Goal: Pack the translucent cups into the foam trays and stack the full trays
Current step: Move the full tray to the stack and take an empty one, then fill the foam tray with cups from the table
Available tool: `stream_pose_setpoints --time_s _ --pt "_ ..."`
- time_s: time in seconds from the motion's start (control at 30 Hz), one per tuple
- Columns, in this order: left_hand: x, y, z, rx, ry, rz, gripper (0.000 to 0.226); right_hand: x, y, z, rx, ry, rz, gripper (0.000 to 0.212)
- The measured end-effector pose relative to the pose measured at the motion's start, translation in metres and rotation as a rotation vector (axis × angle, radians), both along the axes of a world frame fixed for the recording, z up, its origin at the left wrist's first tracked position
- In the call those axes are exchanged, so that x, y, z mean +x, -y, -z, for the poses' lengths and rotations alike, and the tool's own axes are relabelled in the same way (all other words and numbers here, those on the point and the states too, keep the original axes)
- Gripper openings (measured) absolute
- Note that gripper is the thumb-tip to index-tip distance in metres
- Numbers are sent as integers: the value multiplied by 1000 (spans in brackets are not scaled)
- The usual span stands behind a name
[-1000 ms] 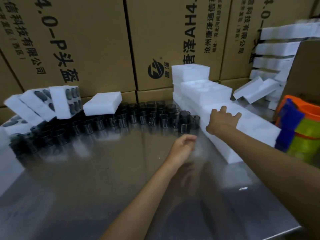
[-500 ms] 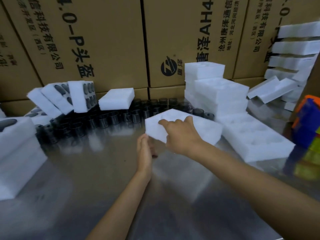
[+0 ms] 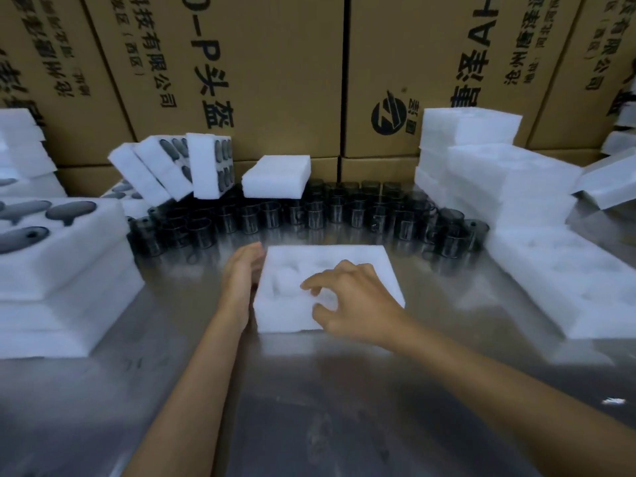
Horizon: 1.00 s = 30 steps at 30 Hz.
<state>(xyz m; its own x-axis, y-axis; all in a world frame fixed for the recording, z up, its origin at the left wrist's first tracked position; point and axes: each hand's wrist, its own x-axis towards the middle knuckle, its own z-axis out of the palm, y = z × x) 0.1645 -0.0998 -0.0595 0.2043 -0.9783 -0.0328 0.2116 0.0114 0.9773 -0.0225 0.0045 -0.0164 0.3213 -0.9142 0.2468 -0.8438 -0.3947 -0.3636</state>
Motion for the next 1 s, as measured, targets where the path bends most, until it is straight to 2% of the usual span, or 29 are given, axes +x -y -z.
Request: stream_pose_setpoints --time_s 0.03,0.1,0.2,0.3,0.33,0.4,0.5,0.67,0.73,0.8,1.0 --pt "6 4 2 -3 -46 -53 16 4 6 -2 -29 49 24 37" --pt "22 13 6 -46 61 -246 16 11 23 -8 -54 133 81 30" --pt "53 29 8 -54 481 -522 38 25 58 -13 -15 117 154 30" --pt "80 54 2 -1 989 -564 60 40 88 -8 53 46 200 38" --pt "88 66 -2 21 1094 -550 63 44 95 -5 80 39 210 39" --pt "99 89 -15 86 1189 -553 64 49 105 2 135 10 219 41" --pt "115 119 -33 186 1171 -636 60 51 110 11 146 -21 221 45" --pt "158 151 -23 374 836 -623 57 51 112 16 77 -22 228 44" --pt "159 155 -19 438 774 -705 62 51 113 16 73 -31 230 43" --pt "155 155 -19 433 779 -764 63 51 113 16 72 -36 230 43" --pt "155 152 -19 345 884 -715 61 52 111 16 60 -29 221 44"
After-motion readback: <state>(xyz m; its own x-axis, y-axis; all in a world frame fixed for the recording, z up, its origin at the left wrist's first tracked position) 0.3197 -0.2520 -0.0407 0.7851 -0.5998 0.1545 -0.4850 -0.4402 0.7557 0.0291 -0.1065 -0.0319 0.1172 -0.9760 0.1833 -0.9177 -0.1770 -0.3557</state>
